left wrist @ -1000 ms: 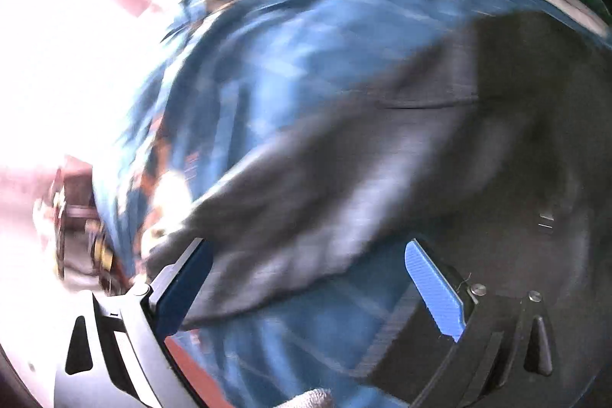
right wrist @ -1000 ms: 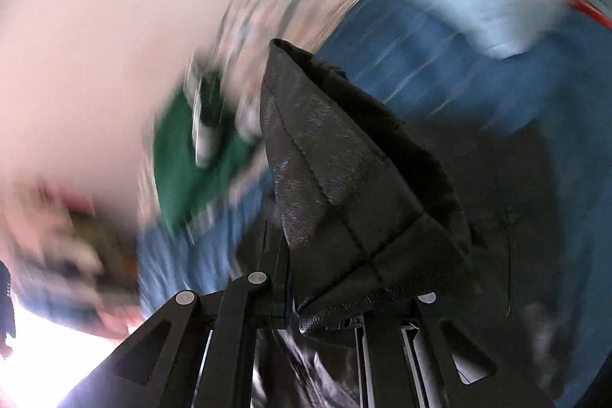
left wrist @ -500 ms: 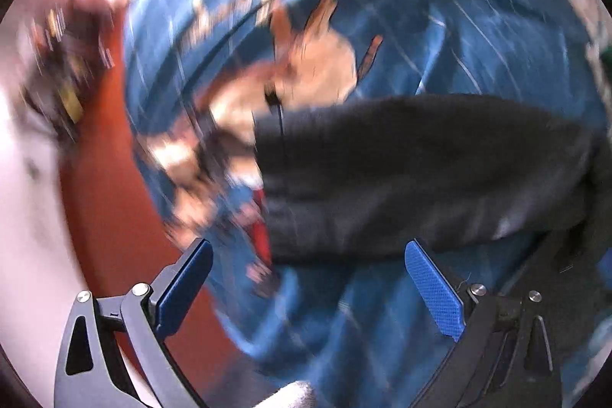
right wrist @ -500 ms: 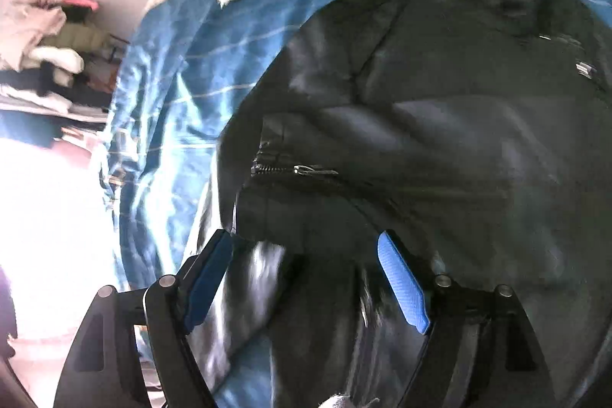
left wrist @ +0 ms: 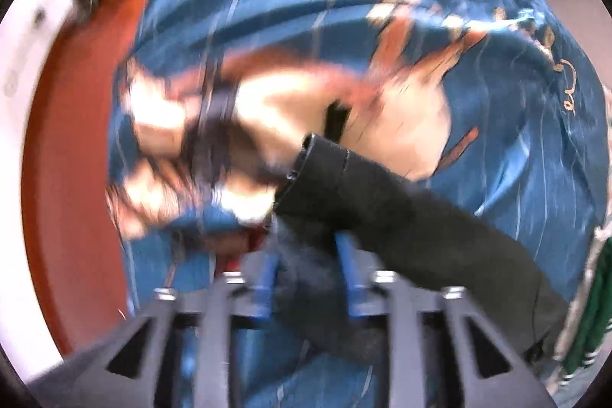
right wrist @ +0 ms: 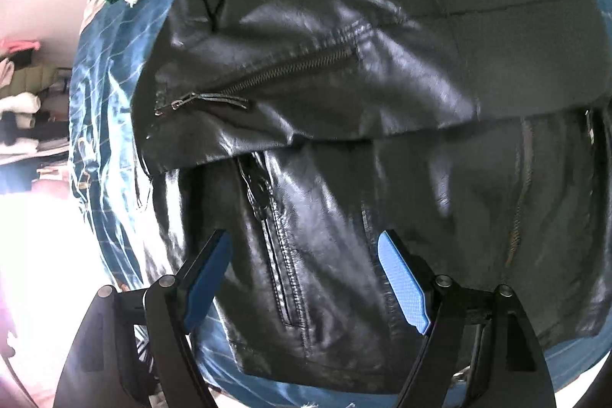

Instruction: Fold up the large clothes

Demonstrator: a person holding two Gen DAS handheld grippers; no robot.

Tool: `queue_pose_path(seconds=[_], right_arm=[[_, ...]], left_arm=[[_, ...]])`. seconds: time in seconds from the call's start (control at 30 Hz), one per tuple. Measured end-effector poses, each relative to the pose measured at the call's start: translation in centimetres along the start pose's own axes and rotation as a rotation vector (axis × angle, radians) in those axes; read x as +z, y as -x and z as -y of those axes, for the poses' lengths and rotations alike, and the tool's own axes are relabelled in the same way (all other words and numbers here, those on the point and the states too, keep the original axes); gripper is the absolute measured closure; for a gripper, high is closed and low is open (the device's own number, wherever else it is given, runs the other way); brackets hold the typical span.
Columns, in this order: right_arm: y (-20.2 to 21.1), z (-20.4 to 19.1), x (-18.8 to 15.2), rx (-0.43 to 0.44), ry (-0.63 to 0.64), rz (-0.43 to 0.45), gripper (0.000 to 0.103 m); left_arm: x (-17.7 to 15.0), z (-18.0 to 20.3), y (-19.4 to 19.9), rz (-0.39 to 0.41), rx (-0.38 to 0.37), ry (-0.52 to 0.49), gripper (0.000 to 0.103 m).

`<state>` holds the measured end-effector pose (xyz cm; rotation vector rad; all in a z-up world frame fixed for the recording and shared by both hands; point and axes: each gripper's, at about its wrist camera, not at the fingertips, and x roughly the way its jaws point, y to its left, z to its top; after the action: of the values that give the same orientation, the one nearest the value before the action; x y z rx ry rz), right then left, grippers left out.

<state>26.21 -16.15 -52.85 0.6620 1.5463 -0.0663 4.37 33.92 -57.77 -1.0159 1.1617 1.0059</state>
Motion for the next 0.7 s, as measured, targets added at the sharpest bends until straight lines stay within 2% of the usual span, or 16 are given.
queue_pose_path(seconds=[0.07, 0.13, 0.17, 0.23, 0.33, 0.37, 0.4, 0.43, 0.47, 0.53, 0.6, 0.63, 0.7], right_arm=[[0.0, -1.3, 0.0, -0.078, 0.051, 0.038, 0.022], [0.2, -3.4, 0.1, -0.17, 0.119, 0.098, 0.022], [0.3, -4.5, 0.4, -0.179, 0.153, 0.134, 0.022], [0.2, -5.7, 1.2, -0.096, 0.142, 0.163, 0.022], [-0.7, -6.7, 2.9, 0.047, 0.067, 0.183, 0.022], [-1.6, -7.0, 3.8, 0.129, 0.032, 0.175, 0.022], [-2.7, -7.2, 4.5, 0.205, 0.005, 0.146, 0.022], [-4.5, -7.6, 5.3, 0.281, -0.031, 0.081, 0.022], [-7.2, -7.7, 6.1, 0.311, -0.075, -0.016, 0.023], [-8.3, -8.7, 6.6, 0.256, -0.058, -0.029, 0.023], [-7.5, -9.8, 6.7, 0.21, 0.015, -0.029, 0.023], [-6.5, -10.3, 6.5, 0.164, 0.061, 0.003, 0.023], [-3.5, -10.9, 5.8, -0.013, 0.166, 0.117, 0.023]], left_arm=[[1.4, 1.3, 1.3, 0.079, -0.006, -0.088, 0.097], [3.0, 2.9, 2.9, 0.158, -0.029, -0.173, 0.098], [3.6, 3.3, 3.5, 0.178, -0.042, -0.198, 0.098], [5.5, 4.0, 4.7, 0.219, -0.079, -0.243, 0.098], [6.0, 7.1, 6.6, 0.27, -0.114, -0.305, 0.099], [5.6, 9.8, 7.2, 0.283, -0.122, -0.325, 0.099], [5.6, 10.4, 7.9, 0.3, -0.133, -0.35, 0.099], [5.2, 11.0, 8.8, 0.32, -0.142, -0.378, 0.099], [4.6, 13.0, 9.2, 0.333, -0.146, -0.399, 0.099], [4.2, 14.8, 10.6, 0.359, -0.159, -0.458, 0.099], [3.0, 17.4, 12.3, 0.399, -0.155, -0.523, 0.099], [2.4, 18.4, 13.0, 0.423, -0.152, -0.561, 0.099], [0.7, 20.3, 14.6, 0.49, -0.15, -0.662, 0.099]])
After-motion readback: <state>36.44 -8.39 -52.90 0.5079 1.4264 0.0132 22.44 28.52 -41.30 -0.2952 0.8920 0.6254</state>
